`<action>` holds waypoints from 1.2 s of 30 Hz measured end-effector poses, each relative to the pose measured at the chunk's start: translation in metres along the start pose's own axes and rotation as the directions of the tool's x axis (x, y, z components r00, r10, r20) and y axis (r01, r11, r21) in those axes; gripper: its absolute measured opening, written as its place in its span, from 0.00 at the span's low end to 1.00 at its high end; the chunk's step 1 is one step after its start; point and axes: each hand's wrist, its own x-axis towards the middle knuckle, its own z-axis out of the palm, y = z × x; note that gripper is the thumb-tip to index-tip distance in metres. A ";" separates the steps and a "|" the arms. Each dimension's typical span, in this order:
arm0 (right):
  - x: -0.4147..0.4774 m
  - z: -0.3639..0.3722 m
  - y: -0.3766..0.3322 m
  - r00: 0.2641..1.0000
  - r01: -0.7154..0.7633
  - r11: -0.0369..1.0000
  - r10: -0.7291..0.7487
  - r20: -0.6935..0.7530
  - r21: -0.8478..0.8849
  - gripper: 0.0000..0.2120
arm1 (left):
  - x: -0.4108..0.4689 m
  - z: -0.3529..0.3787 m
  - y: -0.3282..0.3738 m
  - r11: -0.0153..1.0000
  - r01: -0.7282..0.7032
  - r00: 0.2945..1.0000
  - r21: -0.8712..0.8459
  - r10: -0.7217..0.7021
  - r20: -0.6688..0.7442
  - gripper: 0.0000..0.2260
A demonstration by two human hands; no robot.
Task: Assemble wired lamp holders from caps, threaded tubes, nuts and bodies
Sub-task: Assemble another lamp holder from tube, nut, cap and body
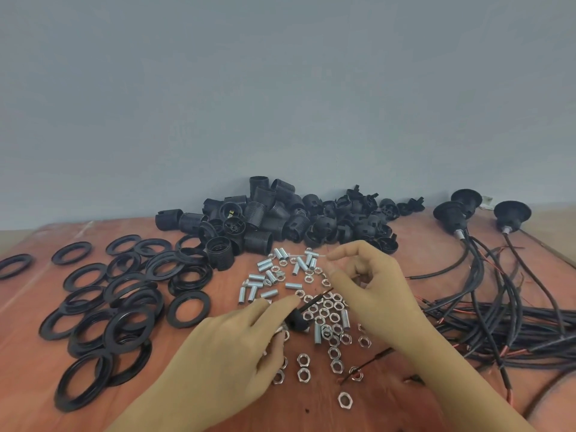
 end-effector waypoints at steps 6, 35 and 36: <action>-0.004 0.010 -0.004 0.992 -0.058 0.970 0.029 0.125 0.235 0.05 | 0.002 0.005 0.000 0.953 0.125 0.989 -0.276 -0.141 -0.037 0.19; -0.017 0.032 -0.027 0.978 -0.143 0.840 0.040 0.203 0.523 0.13 | 0.009 0.003 0.002 0.146 0.363 0.864 -0.920 -0.422 0.274 0.09; -0.018 0.032 -0.028 0.978 -0.142 0.845 0.041 0.202 0.516 0.12 | 0.008 0.003 0.003 0.121 0.367 0.857 -0.922 -0.429 0.285 0.12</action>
